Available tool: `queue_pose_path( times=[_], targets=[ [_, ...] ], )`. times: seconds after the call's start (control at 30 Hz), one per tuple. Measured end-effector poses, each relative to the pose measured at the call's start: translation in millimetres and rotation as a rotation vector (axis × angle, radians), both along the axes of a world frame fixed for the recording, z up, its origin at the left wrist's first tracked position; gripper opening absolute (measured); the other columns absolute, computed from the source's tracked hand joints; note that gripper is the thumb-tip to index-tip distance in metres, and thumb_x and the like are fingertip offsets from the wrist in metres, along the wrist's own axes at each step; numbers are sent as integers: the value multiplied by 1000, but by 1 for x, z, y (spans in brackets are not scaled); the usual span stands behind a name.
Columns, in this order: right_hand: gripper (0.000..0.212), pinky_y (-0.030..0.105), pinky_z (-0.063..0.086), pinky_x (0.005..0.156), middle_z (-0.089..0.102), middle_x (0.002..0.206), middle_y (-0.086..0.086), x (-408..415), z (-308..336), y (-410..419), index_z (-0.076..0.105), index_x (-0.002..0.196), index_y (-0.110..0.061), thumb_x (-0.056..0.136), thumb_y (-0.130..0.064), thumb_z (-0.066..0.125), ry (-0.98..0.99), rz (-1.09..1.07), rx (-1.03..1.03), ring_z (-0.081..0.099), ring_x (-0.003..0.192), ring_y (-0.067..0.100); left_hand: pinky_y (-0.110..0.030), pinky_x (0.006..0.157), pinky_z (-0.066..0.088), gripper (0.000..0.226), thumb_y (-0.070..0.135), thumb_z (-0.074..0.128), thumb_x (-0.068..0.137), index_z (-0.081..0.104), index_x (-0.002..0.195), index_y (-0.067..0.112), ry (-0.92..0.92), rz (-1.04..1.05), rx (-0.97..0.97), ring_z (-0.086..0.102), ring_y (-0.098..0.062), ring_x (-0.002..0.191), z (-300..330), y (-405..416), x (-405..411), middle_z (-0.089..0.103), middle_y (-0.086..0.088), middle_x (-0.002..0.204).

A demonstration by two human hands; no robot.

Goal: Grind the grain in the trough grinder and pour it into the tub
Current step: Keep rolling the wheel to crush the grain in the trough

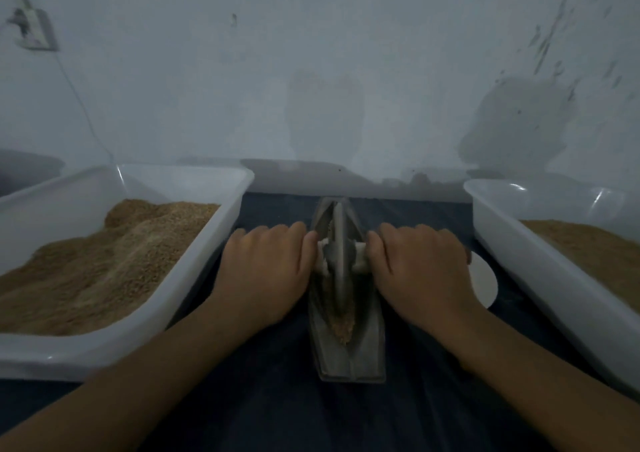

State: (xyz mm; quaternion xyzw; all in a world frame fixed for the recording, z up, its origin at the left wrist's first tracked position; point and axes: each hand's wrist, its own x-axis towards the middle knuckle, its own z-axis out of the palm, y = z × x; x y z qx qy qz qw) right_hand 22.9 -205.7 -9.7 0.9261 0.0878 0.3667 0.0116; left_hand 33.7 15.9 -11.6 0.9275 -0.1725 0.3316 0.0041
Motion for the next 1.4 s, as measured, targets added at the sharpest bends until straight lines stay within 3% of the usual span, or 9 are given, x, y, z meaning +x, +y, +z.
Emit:
queue_pose_path(
  times=[0.13,0.27,0.43,0.57,0.67,0.77,1.03,1.17,1.4],
  targets=[
    [40,33,21,57,30,57,-12,-11,-9,-7,34,72,-31,107,-47,24,-64,26,-6,26,52,9,-36,57,31,39,44,16,108,38,79,30,-87,-54,-54,40,-17,55,-4,2,-11,44,10,68],
    [30,33,44,56,55,67,1,38,3,-3,55,85,-13,104,-27,37,108,12,-97,47,54,22,-32,60,36,29,32,24,105,46,89,22,-17,83,236,58,-25,69,5,-13,37,59,2,83],
    [49,30,23,54,59,81,5,103,35,0,55,79,-11,103,-41,24,438,-106,90,44,63,20,-38,72,39,24,27,37,105,57,94,17,230,194,179,64,-32,93,27,-25,92,66,-7,102],
    [47,35,34,63,63,91,5,74,29,5,61,93,-13,101,-38,21,326,-100,-32,60,84,29,-35,66,39,19,26,36,103,40,85,22,131,155,157,62,-28,84,14,-20,60,62,-2,95],
    [52,35,33,58,55,72,-3,29,15,6,52,80,-22,99,-40,7,132,-52,-125,51,63,23,-32,60,36,27,32,19,104,39,88,23,63,83,160,54,-24,69,1,-4,21,55,4,84],
    [40,32,22,55,38,56,-11,-13,-4,1,37,69,-31,105,-43,25,-29,-7,17,31,50,10,-36,61,36,43,41,6,105,38,79,30,-17,29,63,43,-21,60,-7,2,-5,43,9,71],
    [48,34,31,62,54,83,2,56,14,3,59,100,-15,97,-36,16,231,-76,36,55,77,27,-34,64,34,26,28,30,104,48,88,19,152,158,142,48,-24,73,11,-16,62,56,0,87],
    [57,32,37,61,61,75,5,93,38,10,60,67,-14,100,-50,31,346,-68,188,58,73,28,-37,75,36,38,40,29,103,57,88,19,419,208,-80,50,-25,84,22,-20,99,64,-5,105],
    [22,32,25,51,50,65,-2,28,13,5,54,82,-15,99,-25,44,102,-4,-233,39,53,21,-33,60,43,23,32,27,105,41,89,22,80,72,179,56,-25,70,3,-7,28,56,1,85]
  ],
)
